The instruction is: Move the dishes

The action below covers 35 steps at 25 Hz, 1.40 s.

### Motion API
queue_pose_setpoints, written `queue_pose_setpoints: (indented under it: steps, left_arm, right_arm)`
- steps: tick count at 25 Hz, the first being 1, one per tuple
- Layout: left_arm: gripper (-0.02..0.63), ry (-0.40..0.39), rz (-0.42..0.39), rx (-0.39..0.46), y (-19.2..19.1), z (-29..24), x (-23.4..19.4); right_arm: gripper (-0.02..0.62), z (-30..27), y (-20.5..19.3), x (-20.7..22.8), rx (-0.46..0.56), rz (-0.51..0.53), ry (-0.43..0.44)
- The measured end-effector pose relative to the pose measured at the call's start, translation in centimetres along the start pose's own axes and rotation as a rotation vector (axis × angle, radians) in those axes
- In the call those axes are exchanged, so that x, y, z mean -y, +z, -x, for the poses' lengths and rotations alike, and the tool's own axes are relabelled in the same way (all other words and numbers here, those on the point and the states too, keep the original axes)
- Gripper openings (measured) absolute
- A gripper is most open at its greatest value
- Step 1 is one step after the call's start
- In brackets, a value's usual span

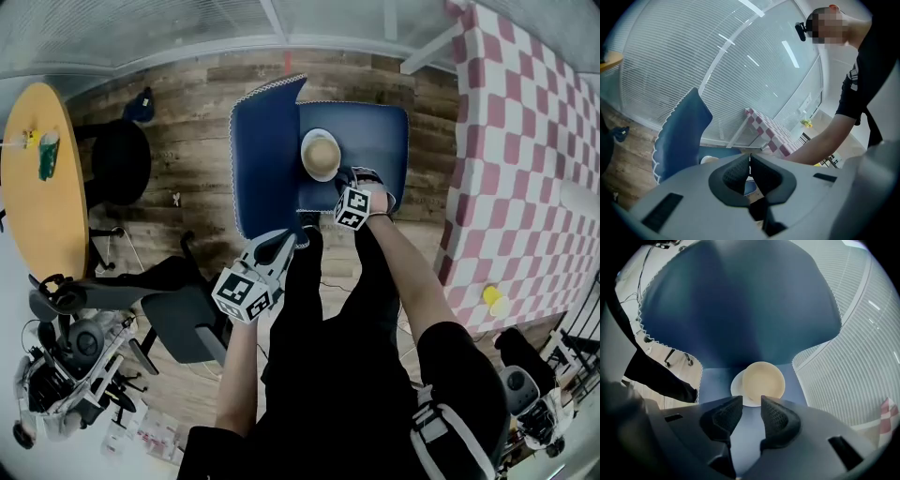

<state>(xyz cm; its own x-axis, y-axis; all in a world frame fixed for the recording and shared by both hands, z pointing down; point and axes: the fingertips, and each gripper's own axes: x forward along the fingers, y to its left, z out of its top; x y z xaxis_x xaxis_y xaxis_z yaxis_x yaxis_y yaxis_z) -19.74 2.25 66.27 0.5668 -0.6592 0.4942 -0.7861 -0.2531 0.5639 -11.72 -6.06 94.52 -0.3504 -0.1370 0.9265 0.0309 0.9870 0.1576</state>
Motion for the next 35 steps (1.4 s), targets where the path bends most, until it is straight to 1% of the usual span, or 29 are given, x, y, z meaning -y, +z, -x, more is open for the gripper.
queue_pose_setpoints:
  steps: [5, 11, 16, 18, 21, 23, 27, 30, 35]
  left_arm:
    - [0.025, 0.005, 0.012, -0.001, -0.7, -0.5, -1.4]
    - [0.025, -0.003, 0.027, -0.005, -1.5, -1.2, -2.5]
    - [0.025, -0.014, 0.028, -0.007, -2.2, -1.4, -2.6]
    - [0.025, -0.016, 0.030, -0.012, -2.5, -1.3, -2.6]
    - [0.025, -0.015, 0.034, -0.012, -2.8, -1.1, -2.9]
    - [0.025, -0.020, 0.029, -0.014, -2.9, -1.1, -2.9]
    - [0.025, -0.031, 0.023, -0.022, -3.0, -1.2, -2.7]
    - [0.025, -0.050, 0.026, -0.033, -2.8, -1.2, -2.2]
    - [0.025, -0.085, 0.003, -0.048, -1.3, -1.3, -0.6]
  right_arm:
    - [0.138, -3.0, 0.4, -0.1, -0.009, 0.056, 0.007]
    - [0.138, -5.9, 0.1, -0.7, -0.048, 0.123, -0.001]
    - [0.129, -7.4, 1.0, -1.2, -0.025, 0.161, 0.000]
    - [0.113, -8.0, 1.5, -1.3, -0.019, 0.173, 0.001]
    - [0.061, -8.6, 2.0, -1.6, -0.013, 0.188, 0.003]
    - [0.041, -8.7, 2.3, -1.6, -0.008, 0.195, 0.000]
    - [0.033, -8.1, 2.7, -1.5, -0.011, 0.198, -0.009]
    - [0.029, -7.0, 2.6, -1.3, -0.024, 0.178, -0.009]
    - [0.029, -4.1, 1.9, 0.2, -0.045, 0.143, -0.034]
